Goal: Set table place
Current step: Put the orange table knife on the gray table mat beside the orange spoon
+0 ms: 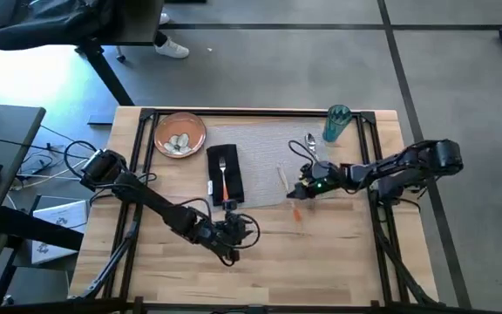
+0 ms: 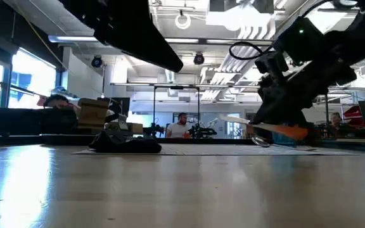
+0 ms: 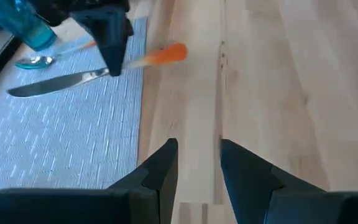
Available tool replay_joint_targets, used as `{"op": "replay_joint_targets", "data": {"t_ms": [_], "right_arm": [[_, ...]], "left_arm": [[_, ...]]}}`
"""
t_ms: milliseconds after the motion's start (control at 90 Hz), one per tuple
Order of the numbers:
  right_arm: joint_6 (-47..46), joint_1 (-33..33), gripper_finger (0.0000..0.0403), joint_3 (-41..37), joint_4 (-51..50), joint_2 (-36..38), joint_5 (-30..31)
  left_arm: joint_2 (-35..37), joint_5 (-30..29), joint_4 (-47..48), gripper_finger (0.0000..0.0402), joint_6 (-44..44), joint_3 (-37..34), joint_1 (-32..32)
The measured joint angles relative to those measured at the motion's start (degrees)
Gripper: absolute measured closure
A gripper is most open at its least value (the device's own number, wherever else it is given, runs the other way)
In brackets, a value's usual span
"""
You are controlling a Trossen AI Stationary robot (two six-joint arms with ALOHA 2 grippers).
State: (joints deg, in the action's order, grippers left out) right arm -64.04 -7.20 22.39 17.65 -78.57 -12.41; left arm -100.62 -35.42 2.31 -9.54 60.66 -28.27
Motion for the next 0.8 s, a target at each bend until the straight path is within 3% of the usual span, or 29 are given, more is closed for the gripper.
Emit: {"op": "replay_joint_targets", "data": {"t_ms": [156, 267, 544, 800], "right_arm": [[6.2, -4.8, 0.0403, 3.8, -18.5, 5.3, -0.3], [8.9, -9.5, 0.0403, 4.2, -25.4, 7.3, -0.5], [13.1, -19.1, 0.0403, 4.1, -26.7, 5.3, -3.4], [13.5, -21.7, 0.0403, 4.1, -24.7, 0.0, -2.7]], "left_arm": [[0.0, 2.5, -2.0, 0.03, 3.1, 0.0, 1.9], [-0.1, 7.0, -3.2, 0.03, 2.9, 0.0, 3.6], [-0.2, 8.9, -6.5, 0.03, 4.4, 0.0, 4.7], [-0.2, 9.0, -6.9, 0.03, 5.2, 0.0, 4.7]]}}
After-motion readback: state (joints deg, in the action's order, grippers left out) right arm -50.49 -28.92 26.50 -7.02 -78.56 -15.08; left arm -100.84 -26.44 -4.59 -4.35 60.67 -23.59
